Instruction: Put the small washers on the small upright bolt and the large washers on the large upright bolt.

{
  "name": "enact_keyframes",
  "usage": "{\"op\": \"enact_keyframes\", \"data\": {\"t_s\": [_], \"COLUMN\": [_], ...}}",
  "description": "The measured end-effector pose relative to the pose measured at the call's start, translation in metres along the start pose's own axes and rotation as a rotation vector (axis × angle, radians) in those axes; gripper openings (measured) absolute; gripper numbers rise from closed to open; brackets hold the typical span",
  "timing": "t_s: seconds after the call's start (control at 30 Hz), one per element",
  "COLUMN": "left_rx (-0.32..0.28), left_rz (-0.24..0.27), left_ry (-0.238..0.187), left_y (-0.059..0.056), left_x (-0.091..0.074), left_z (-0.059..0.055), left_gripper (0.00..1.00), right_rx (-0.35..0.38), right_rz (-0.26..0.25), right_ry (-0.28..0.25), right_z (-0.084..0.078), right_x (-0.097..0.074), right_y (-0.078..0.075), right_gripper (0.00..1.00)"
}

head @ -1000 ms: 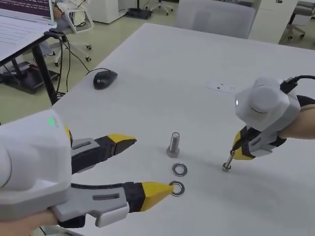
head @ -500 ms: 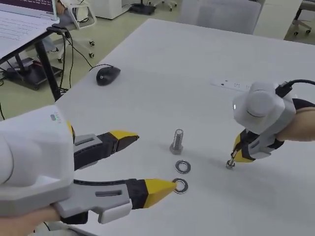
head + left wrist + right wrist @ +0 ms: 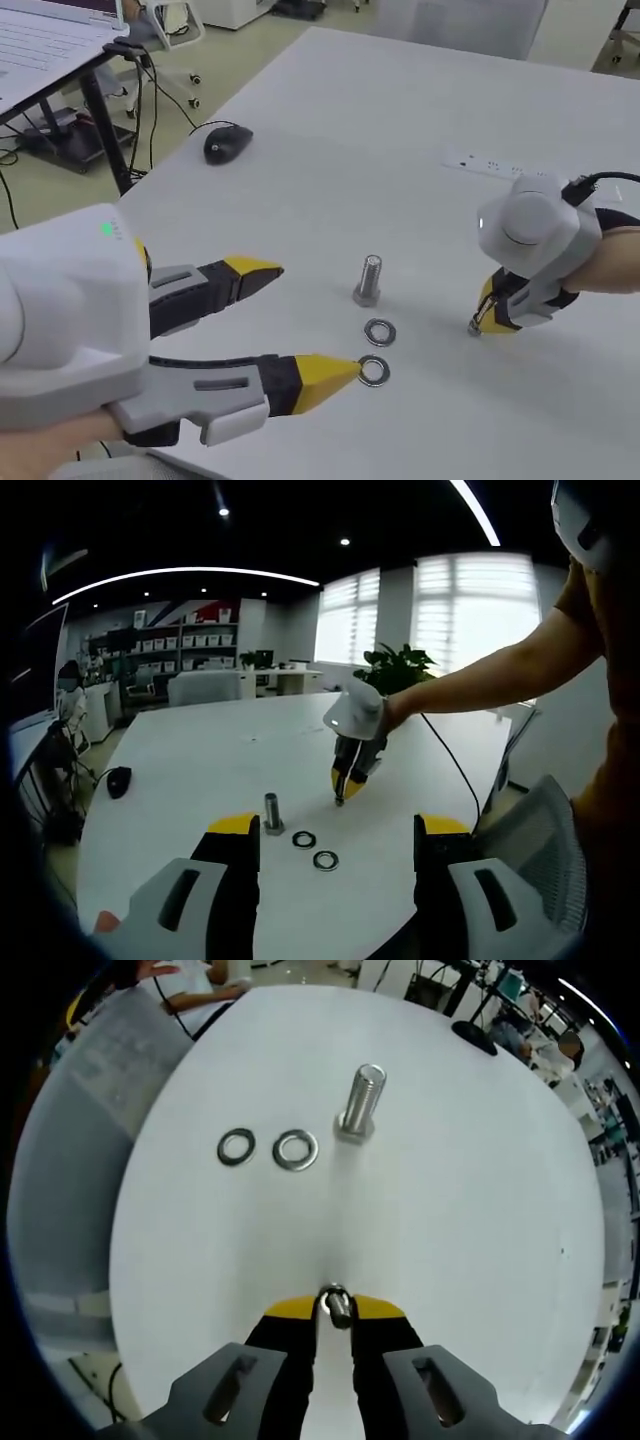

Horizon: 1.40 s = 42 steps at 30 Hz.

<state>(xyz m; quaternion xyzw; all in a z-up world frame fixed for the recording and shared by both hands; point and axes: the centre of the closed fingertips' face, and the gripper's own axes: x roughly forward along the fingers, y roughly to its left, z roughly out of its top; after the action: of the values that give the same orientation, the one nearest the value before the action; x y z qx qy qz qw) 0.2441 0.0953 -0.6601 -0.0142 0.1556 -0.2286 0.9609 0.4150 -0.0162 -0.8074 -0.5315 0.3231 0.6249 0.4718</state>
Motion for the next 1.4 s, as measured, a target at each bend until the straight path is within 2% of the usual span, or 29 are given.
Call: {"op": "enact_keyframes", "data": {"t_s": [0.43,0.73,0.87,1.1,1.13,1.23,1.4], "left_rx": [0.000,0.004,0.009,0.024,0.027,0.029,0.037], "left_rz": [0.001,-0.004,-0.008,-0.019,-0.019,-0.015,-0.016], "left_ry": [0.001,0.000,-0.007,-0.023,-0.024,-0.040,-0.039], "left_y": [0.001,-0.001,-0.004,-0.011,-0.013,-0.014,-0.017], "left_x": [0.002,0.002,0.001,-0.003,-0.004,-0.008,-0.013], "left_z": [0.000,0.000,0.002,0.007,0.007,0.010,0.010], "left_gripper": [0.61,0.61,0.61,0.61,0.61,0.61,0.61], "right_rx": [0.012,0.033,0.036,0.045,0.048,0.037,0.028], "right_rz": [0.000,-0.014,-0.021,-0.010,0.003,0.018,0.066], "right_ry": [-0.009,-0.013,0.000,0.002,0.000,-0.011,-0.031], "right_z": [-0.005,-0.010,-0.015,-0.017,-0.014,-0.006,0.009], "right_x": [0.002,-0.010,-0.016,-0.025,-0.025,-0.021,-0.007], "right_y": [-0.001,0.002,0.007,0.032,0.041,0.058,0.082], "right_gripper": [0.14,0.14,0.15,0.15,0.14,0.14,0.14]}}
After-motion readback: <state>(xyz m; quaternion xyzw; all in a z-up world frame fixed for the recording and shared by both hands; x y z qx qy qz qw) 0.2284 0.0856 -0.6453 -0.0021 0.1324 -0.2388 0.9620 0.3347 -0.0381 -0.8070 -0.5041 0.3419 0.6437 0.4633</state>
